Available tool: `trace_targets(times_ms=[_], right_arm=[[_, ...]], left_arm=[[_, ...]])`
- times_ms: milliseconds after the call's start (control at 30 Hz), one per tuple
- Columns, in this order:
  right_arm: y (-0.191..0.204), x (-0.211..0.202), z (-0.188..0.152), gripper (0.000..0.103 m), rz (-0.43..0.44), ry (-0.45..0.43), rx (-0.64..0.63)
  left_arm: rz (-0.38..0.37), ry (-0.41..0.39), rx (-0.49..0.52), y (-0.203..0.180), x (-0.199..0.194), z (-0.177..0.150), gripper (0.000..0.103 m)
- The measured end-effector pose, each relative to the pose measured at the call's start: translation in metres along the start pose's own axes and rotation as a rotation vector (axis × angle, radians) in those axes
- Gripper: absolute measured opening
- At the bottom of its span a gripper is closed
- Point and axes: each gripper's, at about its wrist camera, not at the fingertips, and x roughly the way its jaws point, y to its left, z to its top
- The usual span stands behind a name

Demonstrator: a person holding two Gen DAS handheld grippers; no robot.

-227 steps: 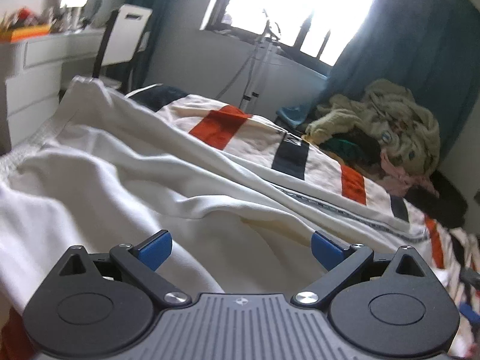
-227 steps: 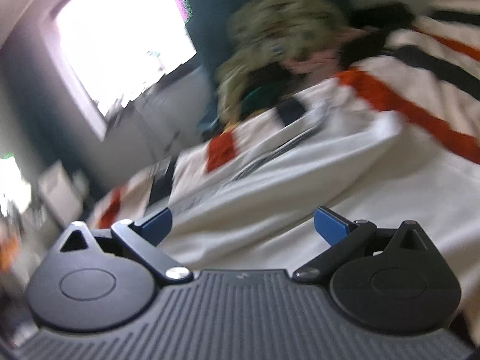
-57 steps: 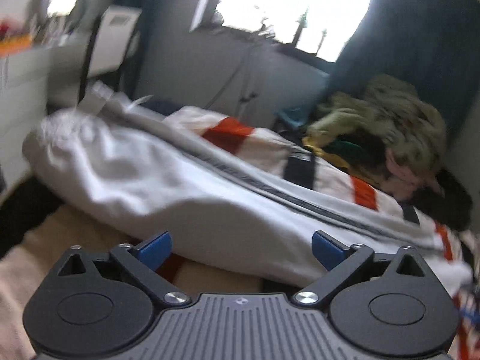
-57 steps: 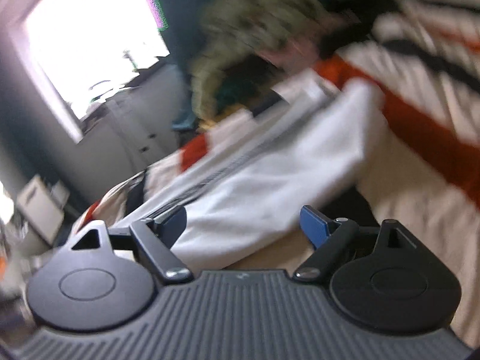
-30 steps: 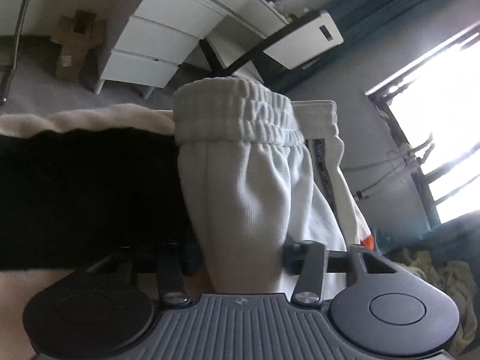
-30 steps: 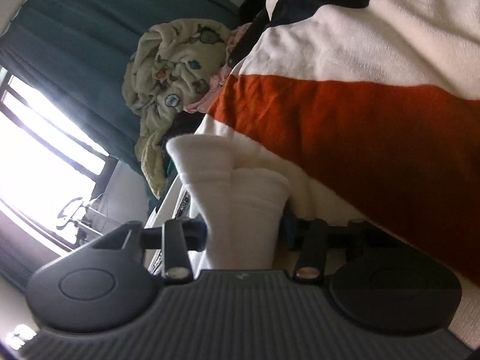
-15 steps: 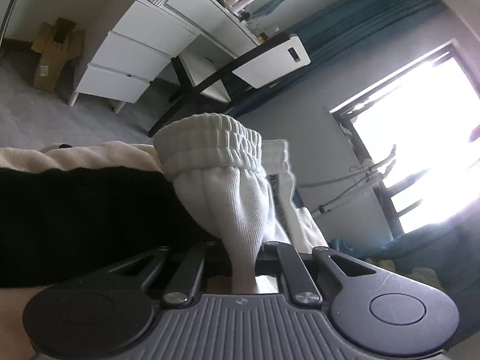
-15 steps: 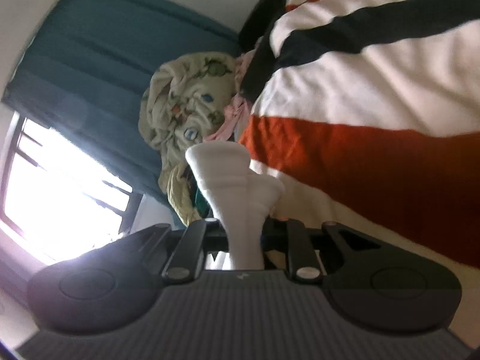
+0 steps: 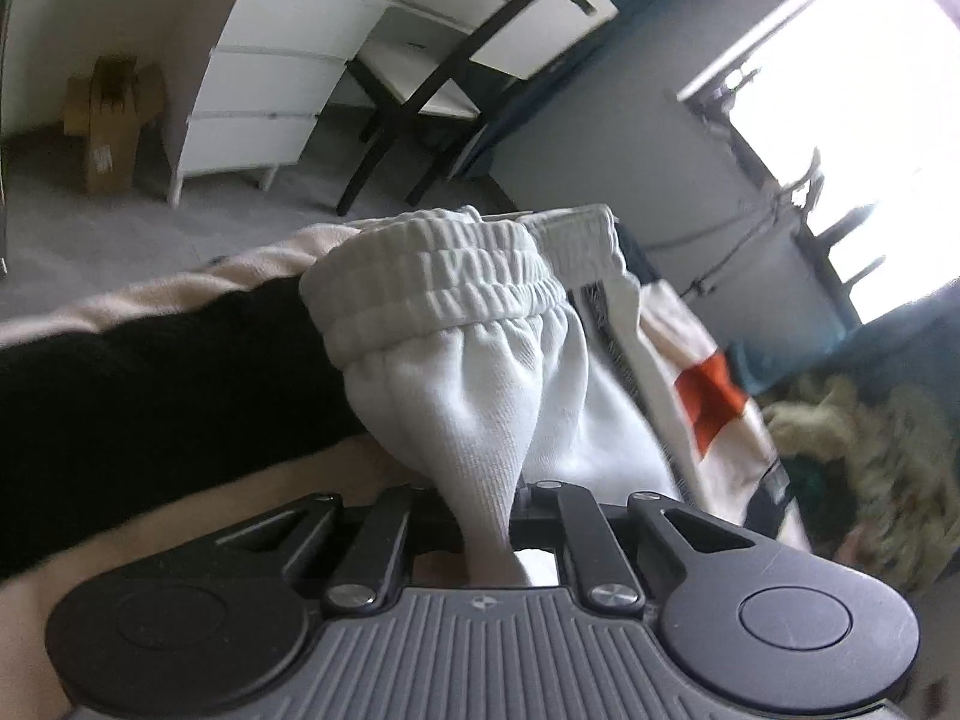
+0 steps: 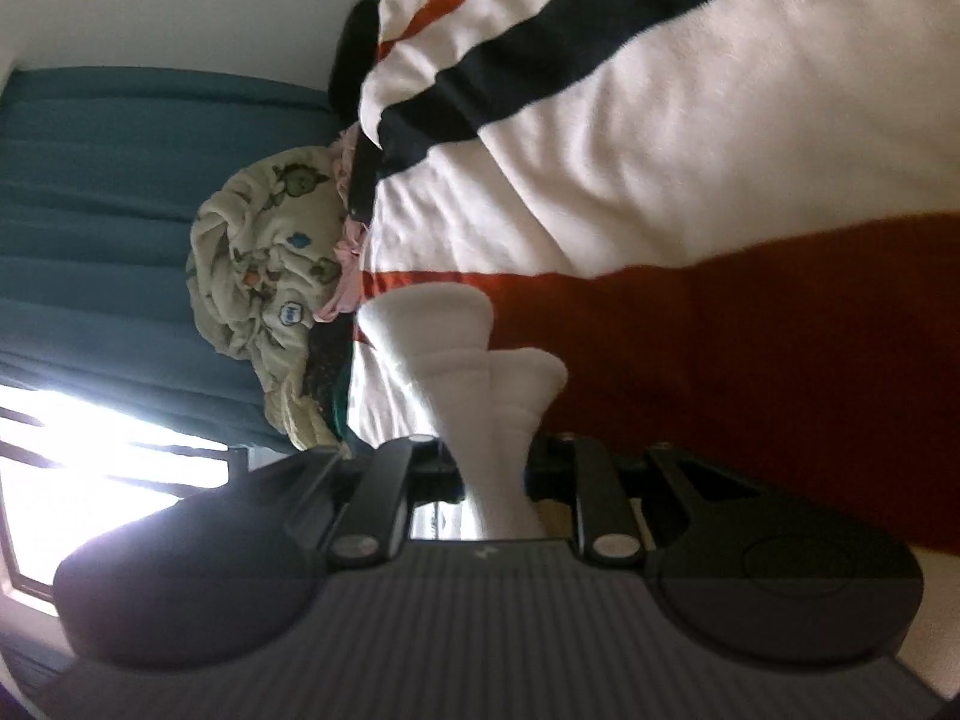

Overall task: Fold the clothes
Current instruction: 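Lift the pants with both grippers and fold the cuff end over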

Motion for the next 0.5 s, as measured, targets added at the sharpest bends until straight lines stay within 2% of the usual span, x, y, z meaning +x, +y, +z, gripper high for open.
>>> trace_targets(times_ms=[100,200,267,300,333,500], right_arm=[[-0.005,0.001,-0.004,0.024,-0.009,0.01,0.039],[-0.007,0.004,-0.005,0.033,-0.01,0.03,0.045],[-0.009,0.009,-0.005,0.052,0.009,0.05,0.044],[-0.01,0.011,-0.005,0.066,0.022,0.059,0.047],[-0.012,0.014,-0.005,0.074,0.034,0.068,0.051],[-0.005,0.037,-0.012,0.076,0.055,0.121,-0.032]], left_arm=[[0.052,-0.011,0.118,-0.013,-0.009,-0.009,0.015],[0.127,-0.043,0.246,-0.026,-0.015,-0.017,0.019],[0.146,-0.056,0.274,-0.034,-0.024,-0.024,0.02],[0.145,-0.064,0.278,-0.037,-0.028,-0.026,0.023],[0.144,-0.077,0.284,-0.04,-0.032,-0.028,0.029],[0.187,-0.195,0.327,-0.064,-0.054,-0.036,0.045]])
